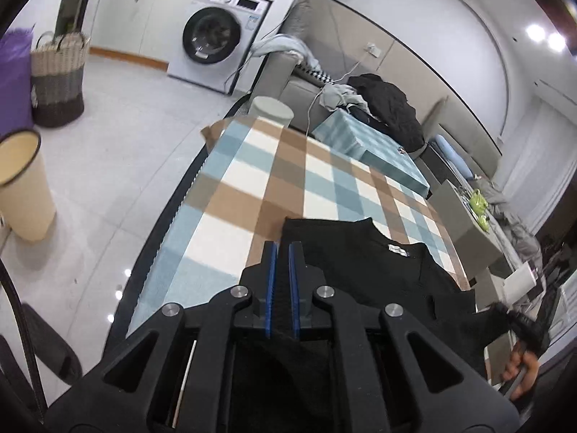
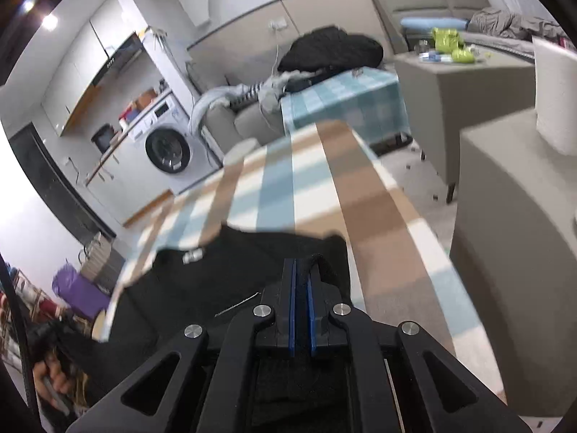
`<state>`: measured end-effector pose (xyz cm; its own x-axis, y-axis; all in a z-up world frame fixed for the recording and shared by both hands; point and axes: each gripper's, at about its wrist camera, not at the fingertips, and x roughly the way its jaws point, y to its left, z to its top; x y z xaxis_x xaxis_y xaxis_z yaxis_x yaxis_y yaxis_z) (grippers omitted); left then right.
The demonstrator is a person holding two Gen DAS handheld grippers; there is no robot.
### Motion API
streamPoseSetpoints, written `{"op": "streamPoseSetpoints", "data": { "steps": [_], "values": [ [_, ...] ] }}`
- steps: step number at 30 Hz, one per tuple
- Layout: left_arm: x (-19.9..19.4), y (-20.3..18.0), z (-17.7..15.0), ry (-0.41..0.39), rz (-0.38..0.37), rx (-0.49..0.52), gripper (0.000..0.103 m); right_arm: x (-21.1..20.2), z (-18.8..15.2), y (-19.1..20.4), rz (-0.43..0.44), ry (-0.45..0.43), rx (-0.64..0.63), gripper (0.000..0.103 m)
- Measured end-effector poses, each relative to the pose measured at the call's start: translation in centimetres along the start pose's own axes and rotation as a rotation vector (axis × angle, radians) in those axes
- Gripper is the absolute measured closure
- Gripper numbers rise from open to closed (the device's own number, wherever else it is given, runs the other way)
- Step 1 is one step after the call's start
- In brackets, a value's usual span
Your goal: Fold small clothes
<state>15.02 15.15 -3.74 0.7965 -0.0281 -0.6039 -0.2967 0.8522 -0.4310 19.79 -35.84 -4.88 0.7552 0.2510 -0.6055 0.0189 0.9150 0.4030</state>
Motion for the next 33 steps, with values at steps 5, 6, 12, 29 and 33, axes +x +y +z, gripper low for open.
{"op": "streamPoseSetpoints", "data": {
  "steps": [5, 6, 12, 29, 33],
  "values": [
    [-0.2, 1.6, -2.3, 0.055, 0.020, -0.014, 0.096, -1.0, -2.5, -3.0, 0.019, 0.073, 0.052, 0.081],
    [-0.3, 1.7, -2.9, 0.064, 0.021, -0.017, 0.090, -1.3, -3.0, -3.4, 0.020, 0.081, 0.064, 0.074],
    [-3.7, 3.0, -6.7, 0.080, -0.011, -0.092, 0.051, -5.2, -5.9, -5.4, 0.070, 0.081, 0.155, 0.048],
    [-5.9, 2.1, -14.7, 0.205, -0.078, -0.198, 0.050, -5.8, -10.5, -2.0, 0.227, 0.159, 0.183, 0.047],
    [-5.0, 2.5, -14.5, 0.212, -0.086, -0.218, 0.050, -5.5, -10.8, -1.7, 0.237, 0.167, 0.179, 0.047]
  ]
}}
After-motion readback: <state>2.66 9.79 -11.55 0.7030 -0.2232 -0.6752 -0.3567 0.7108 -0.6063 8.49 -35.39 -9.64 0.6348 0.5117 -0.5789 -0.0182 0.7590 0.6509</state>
